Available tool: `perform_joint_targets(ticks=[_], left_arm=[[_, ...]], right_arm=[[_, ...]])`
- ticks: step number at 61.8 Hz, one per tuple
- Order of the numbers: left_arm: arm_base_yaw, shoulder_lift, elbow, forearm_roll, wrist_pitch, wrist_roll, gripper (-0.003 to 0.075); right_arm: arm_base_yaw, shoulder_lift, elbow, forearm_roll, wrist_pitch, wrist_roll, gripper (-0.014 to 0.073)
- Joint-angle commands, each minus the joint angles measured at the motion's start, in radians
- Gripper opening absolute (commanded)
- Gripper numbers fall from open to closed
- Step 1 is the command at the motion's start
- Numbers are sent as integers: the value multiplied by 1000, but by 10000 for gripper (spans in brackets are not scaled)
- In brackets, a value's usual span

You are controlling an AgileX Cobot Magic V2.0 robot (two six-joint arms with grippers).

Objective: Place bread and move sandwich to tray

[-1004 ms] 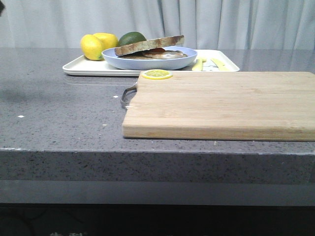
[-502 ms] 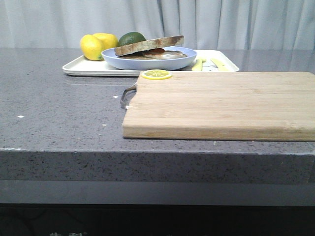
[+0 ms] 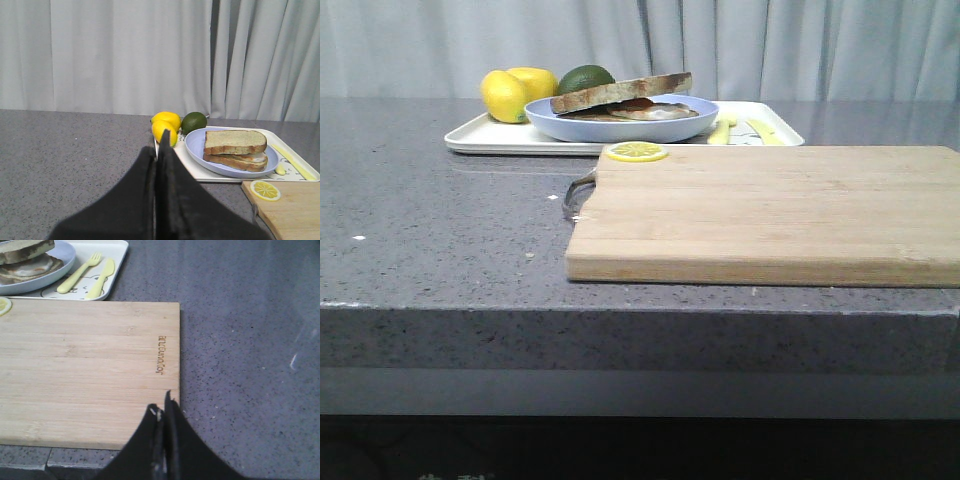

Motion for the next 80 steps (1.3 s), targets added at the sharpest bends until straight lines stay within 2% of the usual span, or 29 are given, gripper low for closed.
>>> perform_joint_targets(ticks=[1, 32, 47, 54, 65, 80], left_arm=[[-1, 10, -22, -4, -66, -6, -20], [-1, 10, -16, 0, -75, -6, -20], [46, -115, 217, 37, -256, -6, -20], [87, -209, 358, 37, -271, -6, -20], [110, -324, 494, 37, -272, -6, -20], [108, -322, 602, 37, -350, -6, -20]], right_arm=[[-6, 8, -26, -13, -80, 1, -61], [-6, 8, -26, -13, -80, 1, -61], [-6, 8, -26, -13, -80, 1, -61], [-6, 8, -26, -13, -80, 1, -61], [-6, 8, -26, -13, -80, 1, -61], [-6, 8, -26, -13, -79, 1, -61]])
